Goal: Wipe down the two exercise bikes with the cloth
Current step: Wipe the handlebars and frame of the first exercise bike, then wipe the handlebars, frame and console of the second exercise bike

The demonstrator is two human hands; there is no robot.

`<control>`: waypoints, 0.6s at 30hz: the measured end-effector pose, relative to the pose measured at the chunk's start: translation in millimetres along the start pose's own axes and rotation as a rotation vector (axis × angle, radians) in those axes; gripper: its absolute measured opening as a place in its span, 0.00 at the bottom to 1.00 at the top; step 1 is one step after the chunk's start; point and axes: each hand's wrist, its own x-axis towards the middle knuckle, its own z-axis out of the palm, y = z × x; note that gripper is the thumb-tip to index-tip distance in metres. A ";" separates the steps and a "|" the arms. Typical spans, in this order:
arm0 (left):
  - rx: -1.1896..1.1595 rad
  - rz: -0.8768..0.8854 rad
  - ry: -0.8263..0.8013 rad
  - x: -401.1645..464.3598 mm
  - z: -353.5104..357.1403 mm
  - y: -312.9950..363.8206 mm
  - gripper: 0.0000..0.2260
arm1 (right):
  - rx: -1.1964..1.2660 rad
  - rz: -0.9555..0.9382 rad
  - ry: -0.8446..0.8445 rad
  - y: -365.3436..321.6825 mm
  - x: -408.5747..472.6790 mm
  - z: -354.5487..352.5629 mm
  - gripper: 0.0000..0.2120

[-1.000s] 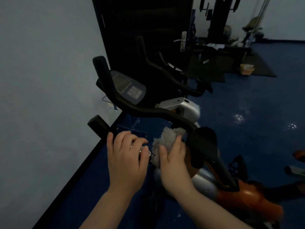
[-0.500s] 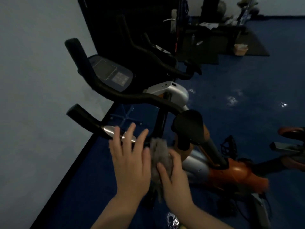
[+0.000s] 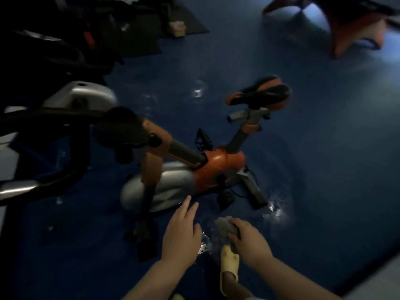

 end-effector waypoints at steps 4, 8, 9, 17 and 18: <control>0.101 0.091 -0.207 27.4 49.2 45.0 0.22 | -0.009 0.163 0.060 68.0 -20.5 -34.2 0.18; 0.189 0.151 -0.356 62.7 103.3 97.2 0.22 | 0.006 0.264 0.092 135.6 -27.1 -73.9 0.15; 0.208 0.163 -0.384 72.8 118.1 112.3 0.23 | 0.011 0.274 0.105 152.4 -26.2 -85.9 0.15; 0.225 0.143 -0.483 139.1 218.2 235.1 0.23 | -0.073 0.258 0.144 270.5 1.1 -193.5 0.15; 0.221 0.138 -0.486 147.1 225.7 247.7 0.23 | -0.083 0.263 0.154 280.8 7.8 -207.5 0.14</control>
